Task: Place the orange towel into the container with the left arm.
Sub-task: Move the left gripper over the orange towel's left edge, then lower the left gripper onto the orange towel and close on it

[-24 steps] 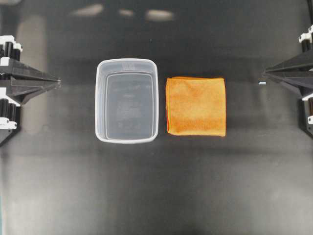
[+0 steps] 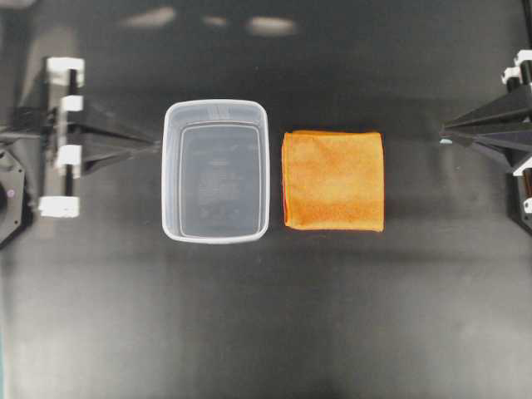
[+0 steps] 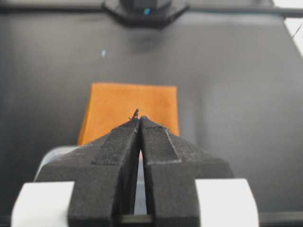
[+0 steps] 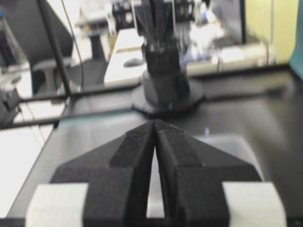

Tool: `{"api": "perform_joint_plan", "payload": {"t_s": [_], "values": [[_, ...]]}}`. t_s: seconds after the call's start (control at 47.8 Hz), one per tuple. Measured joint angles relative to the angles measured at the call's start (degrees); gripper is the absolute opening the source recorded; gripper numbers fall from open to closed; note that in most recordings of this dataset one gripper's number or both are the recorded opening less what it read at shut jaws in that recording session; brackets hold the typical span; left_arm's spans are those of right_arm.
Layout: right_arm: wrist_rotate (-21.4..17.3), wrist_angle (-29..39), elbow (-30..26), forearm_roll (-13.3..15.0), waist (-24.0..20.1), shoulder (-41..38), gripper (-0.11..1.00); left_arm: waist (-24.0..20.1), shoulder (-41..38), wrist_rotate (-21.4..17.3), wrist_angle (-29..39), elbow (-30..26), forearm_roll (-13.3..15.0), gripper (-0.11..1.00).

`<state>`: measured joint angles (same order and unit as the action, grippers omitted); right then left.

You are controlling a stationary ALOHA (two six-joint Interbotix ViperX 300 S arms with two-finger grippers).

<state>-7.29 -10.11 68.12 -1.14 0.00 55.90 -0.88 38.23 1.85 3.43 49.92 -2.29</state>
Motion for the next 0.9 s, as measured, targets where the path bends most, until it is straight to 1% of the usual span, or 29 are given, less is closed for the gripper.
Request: {"api": "perform_joint_plan", "payload": {"t_s": [0.126,0.167,0.209,0.314,0.418,0.46,0.502,0.523,0.586,0.628,0.67,0.795,0.858,0.9], "values": [[-0.5,2.7,0.3,-0.1,0.2,0.4,0.01,-0.5,-5.8,0.2,4.7,-6.1,0.0,0.00],[-0.5,3.3,0.4,-0.1,0.4,0.4,0.04,-0.6,-7.6,0.3,5.9,-7.7,-0.1,0.00],[-0.5,3.7,0.4,-0.1,0.4,0.6,0.09,-0.7,-9.6,0.3,7.0,-9.4,-0.1,0.00],[-0.5,4.0,0.8,-0.1,0.8,1.0,0.31,-0.8,-14.9,0.0,9.7,-14.1,-0.1,0.00],[-0.8,4.1,1.1,-0.1,1.1,1.3,0.62,-0.9,-19.6,-0.2,12.1,-18.5,0.0,0.00],[-0.9,4.1,1.1,-0.1,1.1,1.4,0.72,-1.1,-21.1,-0.4,13.0,-20.1,0.0,0.00],[-0.9,4.0,1.1,-0.1,1.1,1.5,0.78,-1.2,-22.4,-0.4,13.8,-21.6,0.0,0.01],[-0.9,4.0,1.1,-0.1,1.0,1.6,0.80,-1.4,-23.1,-0.4,14.4,-22.4,-0.1,0.01],[-0.9,4.0,1.1,-0.1,0.6,1.9,0.80,-1.8,-25.8,-0.4,16.5,-25.3,-0.1,0.04],[-0.9,4.0,1.1,-0.1,0.4,2.2,0.78,-2.1,-27.3,-0.4,17.8,-26.9,-0.1,0.11],[-0.9,4.0,1.2,0.0,0.4,2.7,0.77,-2.3,-28.9,-0.4,19.3,-28.7,-0.1,0.21],[-0.9,4.0,1.6,-0.1,0.4,4.5,0.77,-2.5,-34.5,-0.5,25.2,-34.9,-0.1,0.61],[-1.0,4.0,1.8,-0.1,0.4,5.4,0.77,-2.5,-37.9,-0.8,28.5,-38.3,-0.1,0.78],[-1.0,3.9,1.8,-0.1,0.4,6.1,0.77,-2.5,-39.7,-1.2,30.2,-40.3,-0.1,0.85]]}}
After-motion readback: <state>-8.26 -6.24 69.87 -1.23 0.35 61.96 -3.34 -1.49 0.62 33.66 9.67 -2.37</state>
